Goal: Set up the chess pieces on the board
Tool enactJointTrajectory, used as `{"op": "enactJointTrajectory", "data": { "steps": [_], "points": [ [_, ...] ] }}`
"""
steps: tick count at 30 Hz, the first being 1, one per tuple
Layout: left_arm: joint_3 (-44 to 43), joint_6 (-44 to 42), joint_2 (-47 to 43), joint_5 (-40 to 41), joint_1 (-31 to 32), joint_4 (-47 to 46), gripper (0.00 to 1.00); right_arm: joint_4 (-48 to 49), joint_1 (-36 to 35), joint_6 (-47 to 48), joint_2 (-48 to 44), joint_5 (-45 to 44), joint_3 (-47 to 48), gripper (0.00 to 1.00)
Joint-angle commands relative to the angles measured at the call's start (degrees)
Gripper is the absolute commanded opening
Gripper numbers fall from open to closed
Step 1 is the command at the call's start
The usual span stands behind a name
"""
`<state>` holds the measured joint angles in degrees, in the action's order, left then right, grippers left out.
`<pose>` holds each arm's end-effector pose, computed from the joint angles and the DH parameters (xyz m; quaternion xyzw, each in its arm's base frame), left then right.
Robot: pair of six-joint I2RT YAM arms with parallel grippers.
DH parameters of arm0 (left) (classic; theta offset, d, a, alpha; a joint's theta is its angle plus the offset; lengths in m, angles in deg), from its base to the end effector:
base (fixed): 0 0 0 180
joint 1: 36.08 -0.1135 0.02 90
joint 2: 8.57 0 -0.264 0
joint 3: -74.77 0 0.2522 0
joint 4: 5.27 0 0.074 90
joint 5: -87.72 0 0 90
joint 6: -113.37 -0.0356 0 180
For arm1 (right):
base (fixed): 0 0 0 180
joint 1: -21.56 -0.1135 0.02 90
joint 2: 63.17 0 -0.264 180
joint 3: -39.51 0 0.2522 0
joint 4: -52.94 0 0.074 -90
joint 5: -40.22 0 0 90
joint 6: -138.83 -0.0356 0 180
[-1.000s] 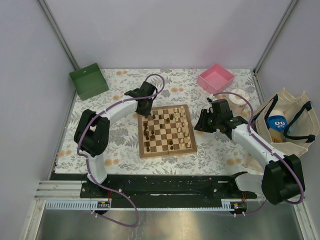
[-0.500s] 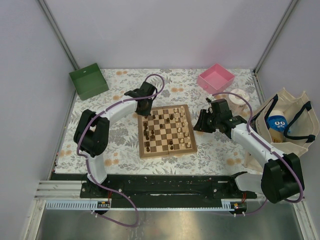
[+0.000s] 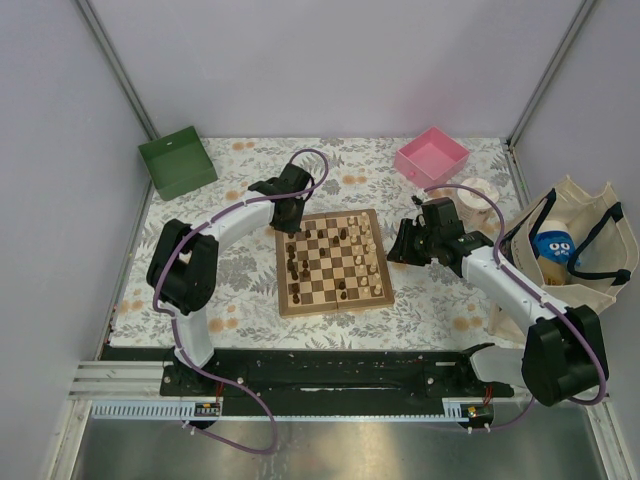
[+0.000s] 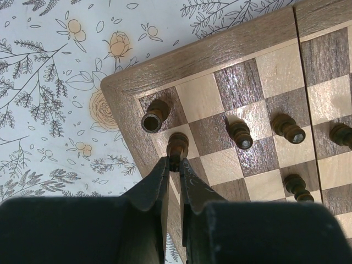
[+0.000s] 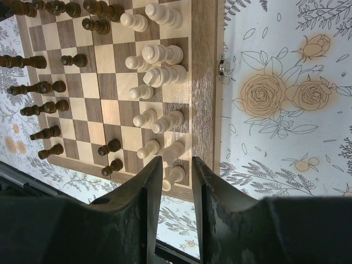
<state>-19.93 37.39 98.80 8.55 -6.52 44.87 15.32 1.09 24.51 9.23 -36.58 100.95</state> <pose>0.3466 -0.1889 0.2132 0.1088 0.9618 -0.0017 0.2513 0.2404 0.0984 0.2357 -0.0094 0.9300 0.2332 0.2838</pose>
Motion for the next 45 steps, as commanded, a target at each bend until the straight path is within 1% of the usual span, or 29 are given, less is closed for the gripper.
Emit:
{"op": "enactJointTrajectory", "data": {
  "steps": [1,2,4,11,14,18,19,20,22,24,25,28,33,36,40,45],
  "points": [
    [0.0,0.7,-2.0,1.1,-0.3,1.1,0.07,1.5,-0.3,-0.3,0.4,1.1,1.5,0.37],
    [-0.1,0.7,-2.2,1.2,-0.3,1.1,0.13,1.5,-0.3,-0.3,0.4,1.1,1.7,0.37],
    [-0.1,0.6,-2.5,1.1,-0.3,1.2,0.13,1.6,-0.3,-0.2,0.5,1.2,1.8,0.37],
    [-0.3,0.7,-3.1,0.8,-0.4,0.9,0.38,1.4,-0.3,0.4,0.5,1.9,3.0,0.38],
    [-0.4,0.7,-3.4,0.9,-0.3,0.5,0.41,0.7,-0.3,0.8,0.7,2.5,4.1,0.38],
    [-0.1,1.1,-4.9,0.5,-0.3,0.4,0.47,0.1,-0.3,1.3,0.9,2.3,5.8,0.39],
    [0.2,1.3,-5.6,0.7,-0.3,0.0,0.5,0.0,-0.4,1.6,1.1,2.3,6.3,0.39],
    [0.7,1.4,-6.7,0.7,-0.2,-0.3,0.54,-0.1,-0.4,2.0,1.6,2.3,7.1,0.4],
    [1.8,1.9,-9.4,0.9,-0.2,-1.1,0.56,-1.4,-1.0,3.0,2.9,1.8,9.4,0.4],
    [3.4,2.4,-12.7,1.3,-0.3,-2.3,0.62,-3.2,-2.1,4.0,4.8,0.3,12.4,0.4],
    [4.5,2.8,-15.2,1.8,-0.3,-2.9,0.67,-3.7,-3.1,4.4,6.2,-0.8,13.7,0.41],
    [7.6,3.6,-20.9,3.2,-0.4,-4.2,0.73,-5.8,-7.2,5.8,9.9,-4.8,18.1,0.43],
    [14.0,5.8,-29.4,6.4,-1.0,-4.9,0.99,-6.7,-11.3,6.4,17.4,-7.7,25.1,0.44],
    [17.6,7.4,-33.9,6.8,-2.6,-4.9,0.99,-7.6,-12.7,7.0,22.3,-9.5,29.5,0.45],
    [22.1,10.1,-40.4,6.7,-6.6,-5.3,0.99,-8.5,-13.7,8.1,27.3,-11.1,33.7,0.45],
    [26.6,10.9,-46.2,3.9,-11.7,-5.6,0.99,-9.5,-14.6,8.6,32.2,-12.6,37.8,0.45]
  ]
}}
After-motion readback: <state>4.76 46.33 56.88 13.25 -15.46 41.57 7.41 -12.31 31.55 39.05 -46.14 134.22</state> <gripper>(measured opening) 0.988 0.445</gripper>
